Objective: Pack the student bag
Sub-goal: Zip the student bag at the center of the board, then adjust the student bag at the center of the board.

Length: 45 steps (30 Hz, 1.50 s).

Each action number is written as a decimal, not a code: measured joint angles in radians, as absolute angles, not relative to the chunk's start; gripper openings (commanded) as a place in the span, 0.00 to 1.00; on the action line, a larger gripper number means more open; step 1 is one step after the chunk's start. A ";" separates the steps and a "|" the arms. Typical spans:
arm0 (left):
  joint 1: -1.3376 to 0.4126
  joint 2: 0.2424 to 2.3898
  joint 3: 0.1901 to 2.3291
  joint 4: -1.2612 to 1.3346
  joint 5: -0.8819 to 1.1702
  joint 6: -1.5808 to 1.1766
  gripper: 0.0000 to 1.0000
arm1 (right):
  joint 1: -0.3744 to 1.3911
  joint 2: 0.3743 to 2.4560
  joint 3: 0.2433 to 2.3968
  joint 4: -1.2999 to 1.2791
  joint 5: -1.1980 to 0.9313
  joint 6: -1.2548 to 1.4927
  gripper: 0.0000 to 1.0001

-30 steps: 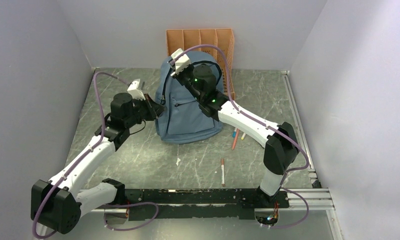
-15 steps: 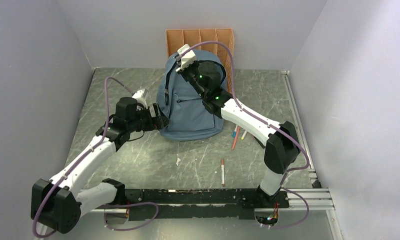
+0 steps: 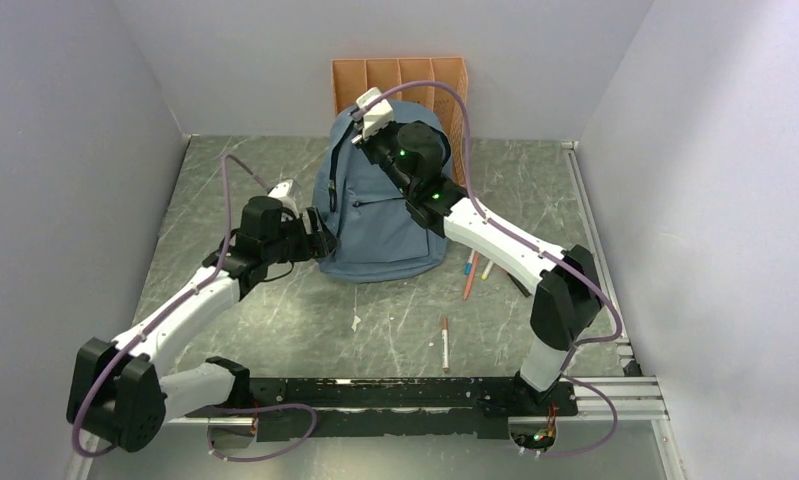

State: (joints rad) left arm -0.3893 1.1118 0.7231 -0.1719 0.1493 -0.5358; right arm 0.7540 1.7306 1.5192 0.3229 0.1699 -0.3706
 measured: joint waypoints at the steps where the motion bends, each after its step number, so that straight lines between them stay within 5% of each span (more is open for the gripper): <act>1: -0.392 1.132 0.726 -0.166 0.141 -0.539 0.62 | 0.754 1.729 1.519 0.321 0.168 -0.367 0.00; 6: -0.402 1.223 0.756 -0.147 0.128 -0.535 0.07 | 0.754 1.714 1.512 0.308 0.150 -0.344 0.00; 7: -0.402 1.227 0.762 -0.149 0.126 -0.537 0.05 | 0.754 1.710 1.510 0.306 0.149 -0.342 0.00; 26: -0.406 1.019 1.241 -0.732 -0.382 -0.453 0.05 | 0.825 1.520 1.602 0.121 0.214 -0.235 0.00; 38: -0.359 1.437 1.869 -1.025 -0.644 -0.231 0.05 | 0.935 1.287 1.296 0.051 0.123 0.307 0.00; 45: -0.339 1.612 1.911 -1.073 -0.575 -0.149 0.05 | 0.987 1.235 1.014 0.086 0.060 0.564 0.00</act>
State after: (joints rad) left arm -0.3386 1.6115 1.9114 -1.0729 -0.5751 -0.1490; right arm 0.9871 1.2346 1.0138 0.0864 0.0601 0.5636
